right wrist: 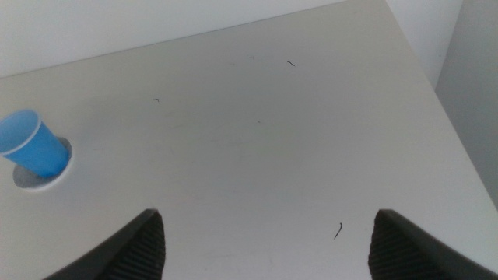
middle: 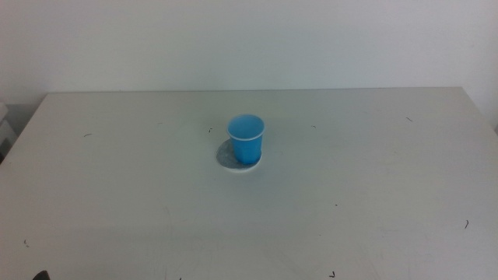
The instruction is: Place an empty cup on a cup mat.
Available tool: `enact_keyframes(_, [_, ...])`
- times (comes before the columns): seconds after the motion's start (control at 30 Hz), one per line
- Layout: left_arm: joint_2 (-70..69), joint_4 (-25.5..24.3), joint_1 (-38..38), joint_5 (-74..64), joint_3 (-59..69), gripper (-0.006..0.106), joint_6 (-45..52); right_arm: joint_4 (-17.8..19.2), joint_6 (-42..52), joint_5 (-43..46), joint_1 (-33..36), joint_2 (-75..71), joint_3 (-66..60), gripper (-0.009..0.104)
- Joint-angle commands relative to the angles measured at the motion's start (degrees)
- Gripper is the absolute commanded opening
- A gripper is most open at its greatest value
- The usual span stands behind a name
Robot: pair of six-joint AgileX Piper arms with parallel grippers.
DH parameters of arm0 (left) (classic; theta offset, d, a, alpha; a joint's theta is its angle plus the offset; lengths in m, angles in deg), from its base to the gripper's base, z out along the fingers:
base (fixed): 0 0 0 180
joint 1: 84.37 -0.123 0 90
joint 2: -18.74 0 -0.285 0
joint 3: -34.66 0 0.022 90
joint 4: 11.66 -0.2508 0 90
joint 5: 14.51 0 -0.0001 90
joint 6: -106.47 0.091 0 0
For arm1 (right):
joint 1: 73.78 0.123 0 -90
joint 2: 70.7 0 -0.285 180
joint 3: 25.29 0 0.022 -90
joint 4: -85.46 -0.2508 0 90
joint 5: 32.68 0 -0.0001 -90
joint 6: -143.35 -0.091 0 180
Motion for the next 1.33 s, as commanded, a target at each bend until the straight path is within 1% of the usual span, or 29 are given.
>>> enact_keyframes(0.0, [-0.4,-0.1,-0.1,3.8,-0.3,0.105,-0.2,2.0,2.6,6.4,-0.3,-4.4,-2.5,0.067])
enact_keyframes(0.3, [-0.4,-0.1,-0.1,3.8,-0.3,0.105,-0.2,1.4,12.9,20.1,-0.3,-20.9,-17.7,0.067])
enact_keyframes(0.47, [-0.4,-0.1,-0.1,3.8,-0.3,0.105,-0.2,1.4,14.4,27.2,-0.3,-27.4,-24.7,0.067])
enact_keyframes(0.6, [-0.4,-0.1,-0.1,3.8,-0.3,0.105,-0.2,1.4,14.4,30.7,-0.3,-31.1,-29.9,0.067])
enact_keyframes(0.67, [-0.4,-0.1,-0.1,3.8,-0.3,0.105,-0.2,1.5,14.4,31.0,-0.3,-32.1,-32.1,0.067])
enact_keyframes(0.77, [-0.4,-0.1,-0.1,3.8,-0.3,0.105,-0.2,0.1,14.4,31.8,-0.2,-33.1,-35.4,0.067])
enact_keyframes(1.07, [-0.4,-0.1,-0.1,3.8,-0.3,0.105,-0.2,0.1,14.4,31.9,-0.2,-36.8,-43.1,0.067])
enact_keyframes(1.17, [-0.4,-0.1,-0.1,3.8,-0.3,0.105,-0.2,0.1,14.4,30.4,-0.2,-38.7,-43.7,0.067])
enact_keyframes(1.3, [-0.4,-0.1,-0.1,3.8,-0.3,0.105,-0.2,0.2,14.4,30.7,-0.2,-39.6,-43.7,0.067])
